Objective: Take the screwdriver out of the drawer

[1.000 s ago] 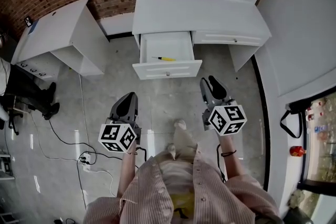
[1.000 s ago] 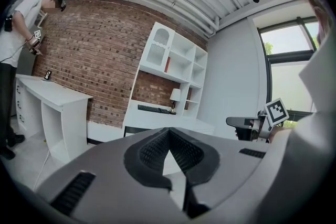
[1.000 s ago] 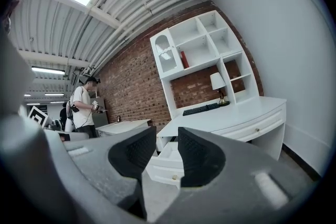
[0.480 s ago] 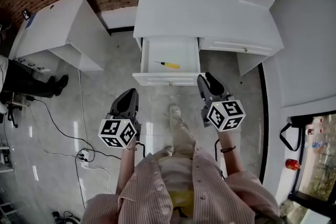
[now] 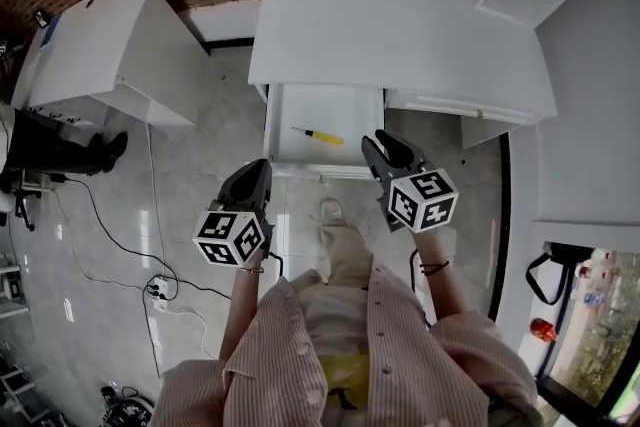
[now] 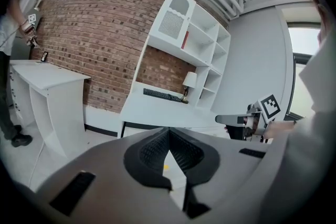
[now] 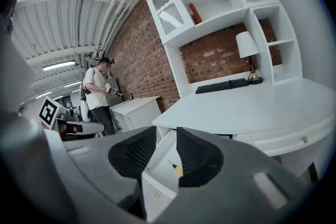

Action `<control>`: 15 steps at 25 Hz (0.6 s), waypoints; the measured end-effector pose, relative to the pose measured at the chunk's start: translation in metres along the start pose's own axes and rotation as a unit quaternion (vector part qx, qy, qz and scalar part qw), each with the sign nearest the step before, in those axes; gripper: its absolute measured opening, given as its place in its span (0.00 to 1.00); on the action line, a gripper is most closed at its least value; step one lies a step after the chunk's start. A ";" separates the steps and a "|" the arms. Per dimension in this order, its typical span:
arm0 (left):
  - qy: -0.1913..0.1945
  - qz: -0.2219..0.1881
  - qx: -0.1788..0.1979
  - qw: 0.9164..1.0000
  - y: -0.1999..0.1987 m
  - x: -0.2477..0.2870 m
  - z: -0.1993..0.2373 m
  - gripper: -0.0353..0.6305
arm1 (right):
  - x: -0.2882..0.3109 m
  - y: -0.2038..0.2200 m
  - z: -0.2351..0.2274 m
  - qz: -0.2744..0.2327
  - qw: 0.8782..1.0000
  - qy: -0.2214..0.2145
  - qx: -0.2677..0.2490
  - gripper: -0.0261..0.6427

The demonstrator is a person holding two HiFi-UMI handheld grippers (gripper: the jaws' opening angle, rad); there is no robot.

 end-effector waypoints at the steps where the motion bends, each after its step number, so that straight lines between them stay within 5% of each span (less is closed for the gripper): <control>1: -0.001 0.004 -0.002 1.000 -0.001 0.008 0.003 0.05 | 0.009 -0.001 -0.004 0.010 1.000 -0.006 -0.004 0.21; 15: -0.015 0.052 -0.025 0.998 -0.009 0.086 0.040 0.05 | 0.112 0.010 -0.044 0.148 0.984 -0.086 -0.041 0.21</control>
Point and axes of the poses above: the fingertips, and each gripper's own axes: x forward along the fingers, z to its left, y out of its underside, the point moved 8 cm from there along -x, backward along the fingers, and after that the axes turned 3 degrees about y, right-handed, at the moved point
